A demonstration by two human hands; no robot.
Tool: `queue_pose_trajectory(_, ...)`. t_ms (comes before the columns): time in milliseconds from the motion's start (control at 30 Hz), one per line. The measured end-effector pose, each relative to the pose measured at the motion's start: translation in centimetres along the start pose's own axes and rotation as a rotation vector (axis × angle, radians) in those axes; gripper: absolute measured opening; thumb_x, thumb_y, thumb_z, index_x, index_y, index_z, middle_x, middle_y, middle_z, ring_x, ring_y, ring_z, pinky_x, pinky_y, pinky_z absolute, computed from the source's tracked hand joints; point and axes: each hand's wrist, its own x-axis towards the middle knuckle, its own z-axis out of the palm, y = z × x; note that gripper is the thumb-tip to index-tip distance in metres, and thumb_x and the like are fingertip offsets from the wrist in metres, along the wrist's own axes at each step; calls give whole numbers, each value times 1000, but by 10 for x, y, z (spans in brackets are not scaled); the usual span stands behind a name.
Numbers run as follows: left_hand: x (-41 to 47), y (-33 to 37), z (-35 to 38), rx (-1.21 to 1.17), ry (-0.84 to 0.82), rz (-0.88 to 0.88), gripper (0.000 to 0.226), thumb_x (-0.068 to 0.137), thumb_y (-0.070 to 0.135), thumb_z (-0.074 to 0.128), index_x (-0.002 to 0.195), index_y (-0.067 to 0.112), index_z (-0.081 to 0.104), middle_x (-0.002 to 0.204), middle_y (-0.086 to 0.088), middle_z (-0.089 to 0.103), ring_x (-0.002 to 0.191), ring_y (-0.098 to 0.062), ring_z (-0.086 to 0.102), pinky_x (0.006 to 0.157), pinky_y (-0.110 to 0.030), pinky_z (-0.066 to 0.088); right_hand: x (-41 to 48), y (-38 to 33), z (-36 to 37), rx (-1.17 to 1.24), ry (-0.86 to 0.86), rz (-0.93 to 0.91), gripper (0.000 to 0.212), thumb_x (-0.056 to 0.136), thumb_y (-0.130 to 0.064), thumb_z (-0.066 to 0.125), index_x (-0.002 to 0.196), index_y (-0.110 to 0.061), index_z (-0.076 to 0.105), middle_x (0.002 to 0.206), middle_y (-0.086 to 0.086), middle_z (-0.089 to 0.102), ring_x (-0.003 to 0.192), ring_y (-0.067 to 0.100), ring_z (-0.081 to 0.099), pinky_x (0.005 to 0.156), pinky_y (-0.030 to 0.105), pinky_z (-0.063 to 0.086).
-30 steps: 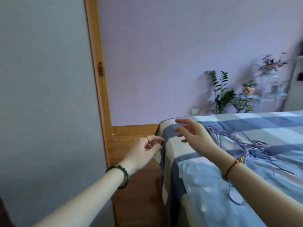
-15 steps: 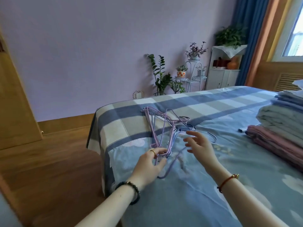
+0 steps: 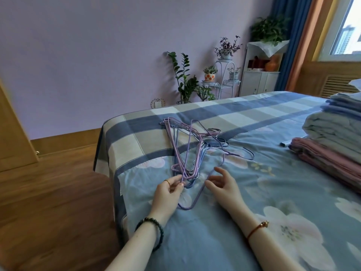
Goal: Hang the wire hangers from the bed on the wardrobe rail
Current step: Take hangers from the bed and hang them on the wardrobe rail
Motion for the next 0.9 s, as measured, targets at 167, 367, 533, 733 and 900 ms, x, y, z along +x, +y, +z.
queue_pose_trajectory(167, 1, 1, -7, -193, -88, -95, 35, 81, -12, 58, 115, -3, 57, 85, -8, 62, 71, -5, 63, 64, -6, 51, -4, -2, 2, -2, -18, -23, 66, 77, 5, 65, 135, -5, 33, 83, -3, 55, 62, 3, 57, 61, 7, 49)
queue_pose_trajectory(367, -7, 10, -16, -299, -163, -119, 30, 78, -15, 59, 100, 5, 60, 59, 6, 68, 56, 3, 64, 58, -8, 51, -11, -12, 4, 49, -42, -31, 58, 79, 10, 60, 132, 2, 36, 80, 0, 56, 48, -6, 57, 54, 9, 48)
queue_pose_trajectory(533, -15, 26, -32, -240, -236, -129, 26, 78, -13, 61, 88, 10, 58, 60, 5, 68, 50, -3, 62, 53, -16, 53, -22, -41, 6, 148, -148, -8, 36, 84, 9, 54, 115, -6, 49, 81, 6, 55, 49, 10, 64, 50, 23, 52)
queue_pose_trajectory(733, -28, 70, -69, -242, -194, -58, 22, 81, -8, 60, 88, 12, 58, 76, -2, 66, 53, -6, 64, 52, -21, 56, -36, -88, 19, 157, -202, -105, 32, 84, 8, 54, 103, -18, 51, 83, 8, 58, 53, 15, 65, 52, 33, 57)
queue_pose_trajectory(900, -38, 125, -112, -244, -117, 103, 16, 86, 0, 57, 91, 14, 60, 80, -1, 66, 58, -6, 65, 57, -23, 57, -46, -141, 42, 163, -255, -251, 35, 84, 9, 54, 98, -24, 52, 85, 11, 59, 53, 12, 67, 51, 29, 57)
